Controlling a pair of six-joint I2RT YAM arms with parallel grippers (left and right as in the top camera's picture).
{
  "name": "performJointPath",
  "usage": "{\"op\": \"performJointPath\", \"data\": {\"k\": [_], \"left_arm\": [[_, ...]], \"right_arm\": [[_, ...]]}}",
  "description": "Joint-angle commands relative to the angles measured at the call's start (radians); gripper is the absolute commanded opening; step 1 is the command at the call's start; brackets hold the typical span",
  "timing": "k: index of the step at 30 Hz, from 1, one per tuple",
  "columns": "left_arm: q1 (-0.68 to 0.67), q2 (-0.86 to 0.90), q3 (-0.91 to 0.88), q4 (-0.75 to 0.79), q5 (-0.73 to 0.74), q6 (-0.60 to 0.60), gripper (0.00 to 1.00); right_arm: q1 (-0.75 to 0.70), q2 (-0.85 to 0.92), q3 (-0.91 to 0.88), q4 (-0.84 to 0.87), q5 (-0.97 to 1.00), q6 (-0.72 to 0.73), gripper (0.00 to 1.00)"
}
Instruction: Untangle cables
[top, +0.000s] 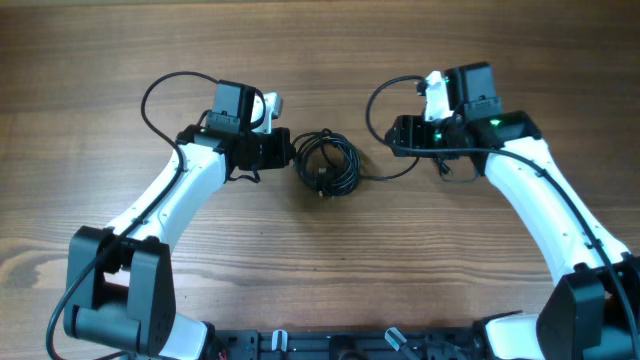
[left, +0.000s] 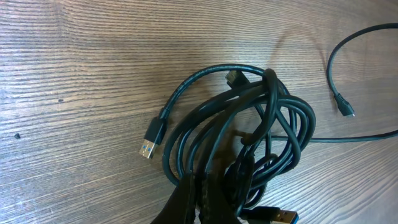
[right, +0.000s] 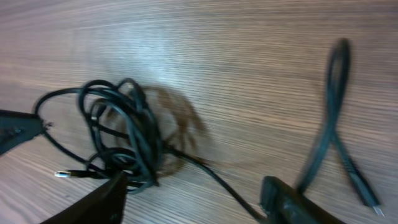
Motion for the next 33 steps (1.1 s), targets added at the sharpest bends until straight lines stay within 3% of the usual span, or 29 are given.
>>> {"op": "performJointPath", "data": {"k": [1, 3, 6, 12, 16, 20, 22, 24, 25, 29, 33], "left_arm": [[-0.004, 0.007, -0.007, -0.004, 0.025, 0.031, 0.04], [-0.004, 0.007, -0.007, -0.004, 0.073, 0.038, 0.04], [-0.004, 0.007, -0.007, -0.005, 0.188, 0.111, 0.04], [-0.004, 0.007, -0.007, -0.006, 0.203, 0.110, 0.04], [-0.004, 0.007, -0.007, -0.008, 0.203, 0.110, 0.04], [-0.004, 0.007, -0.007, -0.008, 0.203, 0.110, 0.04], [-0.004, 0.007, -0.007, -0.008, 0.203, 0.110, 0.04], [-0.004, 0.007, -0.007, -0.008, 0.203, 0.110, 0.04], [-0.004, 0.007, -0.007, -0.008, 0.201, 0.110, 0.04], [-0.004, 0.007, -0.007, -0.008, 0.102, 0.098, 0.04], [-0.004, 0.007, -0.007, -0.024, -0.118, -0.055, 0.04]], "right_arm": [[0.067, -0.014, 0.018, 0.066, -0.195, -0.014, 0.62], [0.111, -0.014, 0.017, 0.089, -0.208, 0.026, 0.56], [0.187, 0.004, 0.011, 0.110, -0.147, 0.072, 0.55], [0.285, 0.120, 0.011, 0.134, 0.003, 0.220, 0.54], [0.307, 0.208, 0.011, 0.247, 0.003, 0.220, 0.54], [0.306, 0.267, 0.011, 0.321, 0.101, 0.269, 0.41], [0.306, 0.272, 0.011, 0.333, 0.107, 0.269, 0.28], [0.306, 0.272, 0.012, 0.333, 0.103, 0.269, 0.04], [0.306, 0.266, 0.013, 0.333, 0.098, 0.269, 0.04], [0.272, 0.139, 0.015, 0.371, -0.130, 0.269, 0.04], [0.153, -0.065, 0.015, 0.370, -0.443, 0.269, 0.04]]}}
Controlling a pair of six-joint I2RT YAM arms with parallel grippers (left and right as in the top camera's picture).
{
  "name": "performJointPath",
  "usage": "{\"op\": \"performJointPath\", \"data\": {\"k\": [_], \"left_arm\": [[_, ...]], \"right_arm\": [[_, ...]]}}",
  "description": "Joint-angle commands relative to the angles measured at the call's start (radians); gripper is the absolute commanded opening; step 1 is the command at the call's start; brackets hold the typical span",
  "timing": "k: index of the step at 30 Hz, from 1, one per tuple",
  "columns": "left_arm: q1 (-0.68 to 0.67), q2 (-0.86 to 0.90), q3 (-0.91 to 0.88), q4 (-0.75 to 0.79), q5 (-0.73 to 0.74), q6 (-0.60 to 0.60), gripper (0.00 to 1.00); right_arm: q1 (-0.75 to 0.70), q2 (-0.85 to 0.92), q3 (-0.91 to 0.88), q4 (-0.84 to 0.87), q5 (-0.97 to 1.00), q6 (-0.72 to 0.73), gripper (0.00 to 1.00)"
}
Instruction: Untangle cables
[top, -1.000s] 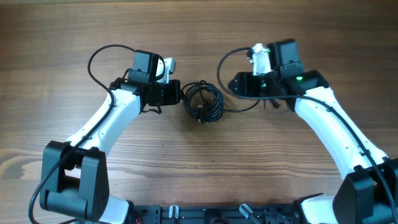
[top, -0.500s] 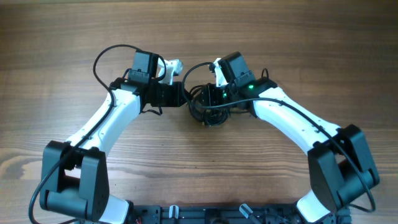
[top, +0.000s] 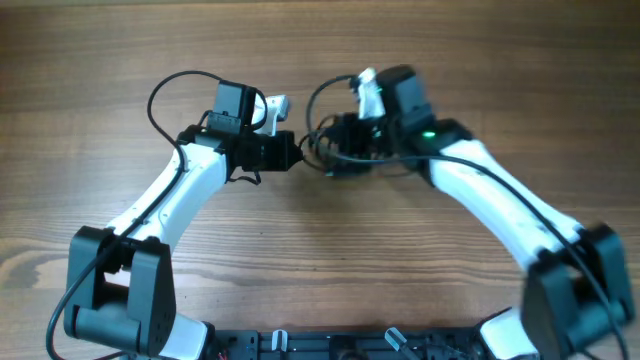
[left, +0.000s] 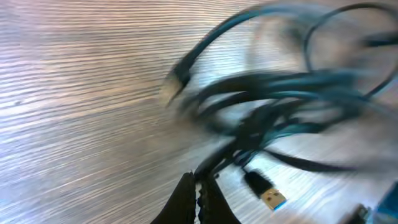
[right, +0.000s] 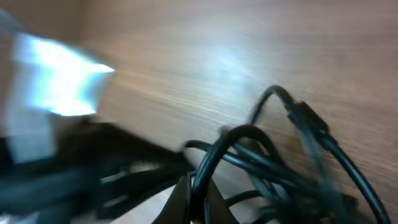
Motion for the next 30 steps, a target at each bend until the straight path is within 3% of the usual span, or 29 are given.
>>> {"op": "performJointPath", "data": {"k": [1, 6, 9, 10, 11, 12, 14, 17, 20, 23, 28, 29, 30], "left_arm": [[0.000, 0.007, -0.006, -0.020, -0.210, -0.125, 0.04], [0.000, 0.007, -0.006, -0.028, -0.251, -0.153, 0.04], [0.000, 0.007, -0.006, -0.028, -0.172, -0.139, 0.04], [0.005, 0.005, -0.006, -0.028, -0.083, -0.079, 0.11], [0.027, -0.006, -0.003, -0.033, 0.137, 0.082, 0.40], [0.051, -0.021, -0.003, -0.045, 0.281, 0.177, 0.49], [0.082, -0.044, -0.003, -0.072, 0.422, 0.300, 0.55], [0.088, -0.050, -0.003, -0.139, 0.542, 0.508, 0.56], [0.089, -0.050, -0.003, -0.149, 0.609, 0.581, 0.54], [0.089, -0.050, -0.003, -0.198, 0.742, 0.735, 0.54], [0.089, -0.050, -0.003, -0.185, 0.828, 0.747, 0.50], [0.089, -0.050, -0.003, -0.185, 0.824, 0.747, 0.39], [0.089, -0.050, -0.003, -0.185, 0.808, 0.747, 0.06]], "right_arm": [[-0.097, -0.162, 0.014, 0.008, -0.287, 0.004, 0.04], [-0.299, -0.251, 0.014, 0.021, -0.645, 0.023, 0.04], [-0.323, -0.246, 0.012, -0.003, -0.683, -0.011, 0.04], [-0.323, -0.245, 0.012, -0.021, -0.682, -0.028, 0.04], [-0.323, -0.243, 0.012, -0.053, -0.627, -0.027, 0.04], [-0.323, -0.238, 0.012, -0.067, -0.606, -0.027, 0.04], [-0.321, -0.230, 0.012, -0.097, -0.606, -0.027, 0.04], [-0.274, -0.229, 0.011, -0.130, -0.607, -0.027, 0.04], [-0.208, -0.229, 0.011, -0.129, -0.607, -0.024, 0.04], [-0.168, -0.229, 0.011, -0.135, -0.607, -0.018, 0.04], [-0.116, -0.229, 0.011, -0.159, -0.607, -0.018, 0.04], [-0.105, -0.229, 0.011, -0.159, -0.607, -0.019, 0.04], [-0.101, -0.229, 0.011, -0.159, -0.607, -0.019, 0.04]]}}
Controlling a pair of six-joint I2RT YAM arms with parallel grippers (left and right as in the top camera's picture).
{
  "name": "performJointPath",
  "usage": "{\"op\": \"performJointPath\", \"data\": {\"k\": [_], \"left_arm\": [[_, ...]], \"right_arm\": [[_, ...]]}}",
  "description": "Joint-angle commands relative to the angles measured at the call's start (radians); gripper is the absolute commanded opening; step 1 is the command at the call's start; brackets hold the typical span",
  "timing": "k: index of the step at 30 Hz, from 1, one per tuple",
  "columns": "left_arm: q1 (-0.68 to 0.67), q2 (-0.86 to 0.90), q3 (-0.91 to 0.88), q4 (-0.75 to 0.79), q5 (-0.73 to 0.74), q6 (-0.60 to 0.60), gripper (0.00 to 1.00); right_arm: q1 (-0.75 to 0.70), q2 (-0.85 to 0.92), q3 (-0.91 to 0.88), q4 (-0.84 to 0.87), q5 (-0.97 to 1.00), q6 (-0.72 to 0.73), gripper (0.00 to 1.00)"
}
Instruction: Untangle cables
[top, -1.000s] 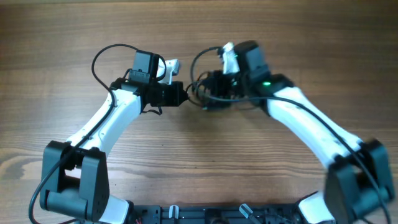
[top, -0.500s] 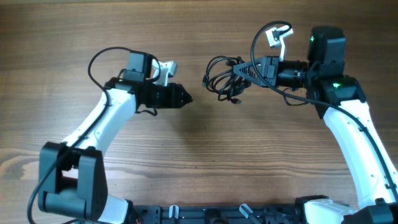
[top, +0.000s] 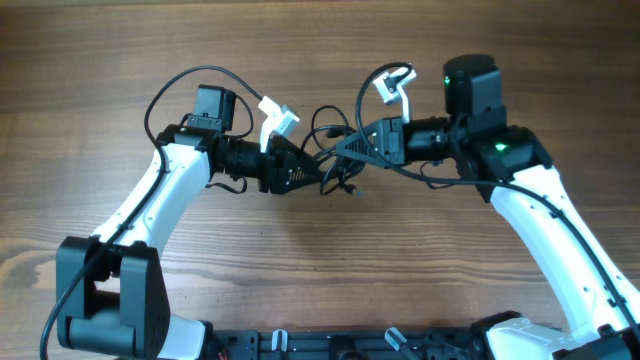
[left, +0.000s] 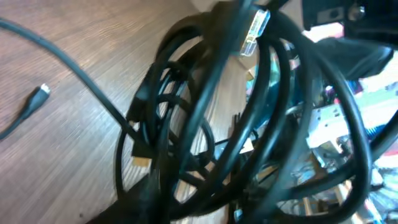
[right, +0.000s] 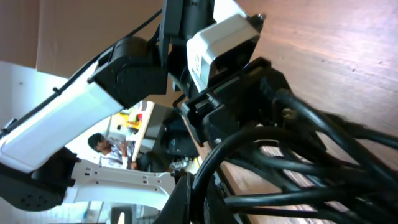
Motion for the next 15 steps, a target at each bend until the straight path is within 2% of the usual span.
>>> {"op": "performJointPath", "data": {"k": [1, 3, 5, 6, 8, 11, 15], "left_arm": [[0.003, -0.022, -0.003, 0.002, 0.014, 0.033, 0.04], [0.003, -0.022, -0.003, 0.000, -0.060, 0.019, 0.04], [0.003, -0.022, -0.003, 0.010, -0.211, -0.086, 0.04], [0.003, -0.022, -0.003, 0.034, -0.299, -0.170, 0.04], [0.003, -0.022, -0.003, 0.105, -0.636, -0.449, 0.04], [0.003, -0.022, -0.005, 0.105, -1.114, -0.767, 0.04], [0.003, -0.021, -0.005, 0.068, -1.338, -0.905, 0.04]], "right_arm": [[0.018, 0.001, 0.011, 0.003, -0.013, -0.015, 0.04], [0.016, 0.001, 0.011, 0.003, -0.014, -0.015, 0.04], [0.010, 0.001, 0.011, 0.008, -0.076, -0.021, 0.04], [-0.002, 0.001, 0.011, 0.015, -0.103, -0.022, 0.04], [-0.051, 0.001, 0.011, 0.065, -0.161, -0.019, 0.04], [-0.154, 0.001, 0.011, 0.183, -0.243, 0.045, 0.04], [-0.312, 0.001, 0.011, 0.311, -0.287, 0.142, 0.04]]}}
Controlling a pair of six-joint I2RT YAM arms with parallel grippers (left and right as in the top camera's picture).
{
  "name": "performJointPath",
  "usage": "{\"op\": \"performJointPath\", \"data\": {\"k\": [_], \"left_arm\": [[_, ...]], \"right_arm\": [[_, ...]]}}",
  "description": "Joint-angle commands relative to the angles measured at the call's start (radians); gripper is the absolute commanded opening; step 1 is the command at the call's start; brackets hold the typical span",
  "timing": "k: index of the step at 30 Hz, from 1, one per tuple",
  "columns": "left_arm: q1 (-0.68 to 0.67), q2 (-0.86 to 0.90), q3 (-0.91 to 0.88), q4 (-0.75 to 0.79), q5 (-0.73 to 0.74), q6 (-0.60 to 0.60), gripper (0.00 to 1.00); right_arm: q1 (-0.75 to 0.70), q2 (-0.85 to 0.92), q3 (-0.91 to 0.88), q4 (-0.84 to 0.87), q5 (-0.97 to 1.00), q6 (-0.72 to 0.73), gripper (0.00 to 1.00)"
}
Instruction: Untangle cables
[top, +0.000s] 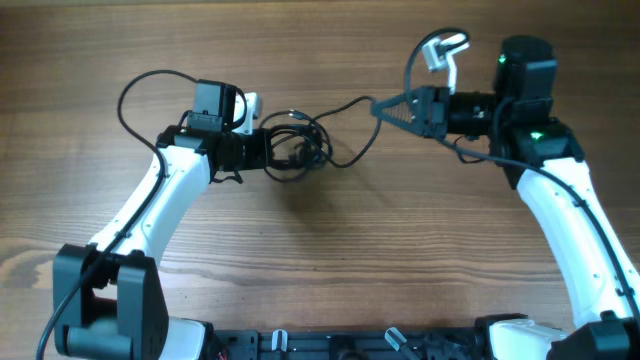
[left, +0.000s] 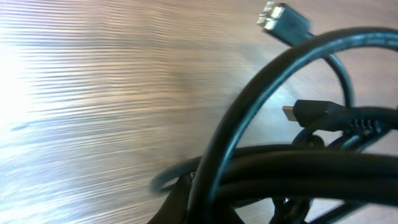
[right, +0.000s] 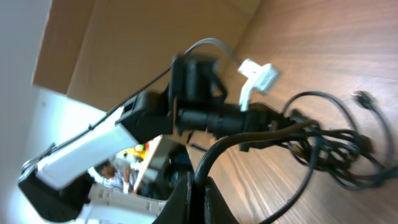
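Observation:
The knot of black cables (top: 297, 148) sits left of centre, with my left gripper (top: 266, 150) shut on its left side. In the left wrist view thick strands cross over the closed jaws (left: 199, 199), with a USB plug (left: 283, 18) and a second plug (left: 317, 112) beyond. One strand (top: 345, 108) runs from the knot up to my right gripper (top: 380, 106), which is shut on it (right: 198, 186). A slack loop (top: 350, 158) hangs off the knot's right side. The right wrist view looks back at the knot (right: 323, 146).
The left arm's own cable loops out at the back left (top: 130, 95). The right arm's camera bracket (top: 440, 48) sticks up behind its gripper. A brown board (right: 124, 37) stands behind the wooden table (top: 320, 270).
My right gripper has moved right and back, away from the knot, with one strand drawn out after it. My left gripper has moved a little left with the knot.
At first the knot lay at centre with my left gripper shut on it and the right gripper open off to the right. Then the right gripper was shut on a strand at the knot. Both held it close together, and now they stand apart.

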Motion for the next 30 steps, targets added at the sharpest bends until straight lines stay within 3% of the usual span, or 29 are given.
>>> {"op": "performJointPath", "data": {"k": [1, 5, 11, 15, 18, 19, 22, 24, 30], "left_arm": [[0.013, 0.006, -0.007, -0.040, -0.394, -0.214, 0.04], [0.019, 0.006, -0.007, -0.066, -0.494, -0.265, 0.04], [0.143, 0.007, -0.007, -0.096, -0.467, -0.310, 0.04], [0.187, 0.007, -0.008, -0.098, -0.394, -0.303, 0.04], [0.183, 0.007, -0.008, -0.053, -0.150, -0.143, 0.04], [0.182, 0.007, -0.008, -0.050, -0.133, -0.142, 0.04], [0.182, 0.007, -0.008, -0.042, -0.037, -0.090, 0.04], [0.182, 0.007, -0.008, -0.041, -0.024, -0.068, 0.04], [0.182, 0.007, -0.008, -0.034, 0.058, 0.016, 0.04]], "right_arm": [[-0.128, -0.017, 0.019, 0.097, -0.163, 0.074, 0.04], [-0.330, -0.017, 0.019, 0.242, -0.249, 0.175, 0.04], [-0.669, -0.017, 0.019, 0.232, -0.314, 0.181, 0.04], [-0.708, -0.017, 0.019, 0.200, -0.317, 0.177, 0.04], [-0.639, -0.017, 0.019, 0.082, -0.337, 0.031, 0.05], [-0.615, -0.017, 0.019, 0.030, -0.328, -0.021, 0.09], [-0.429, -0.017, 0.019, -0.309, 0.027, -0.291, 0.35], [-0.291, -0.017, 0.019, -0.418, 0.257, -0.400, 0.50], [0.126, -0.014, 0.019, -0.437, 0.699, -0.394, 0.63]]}}
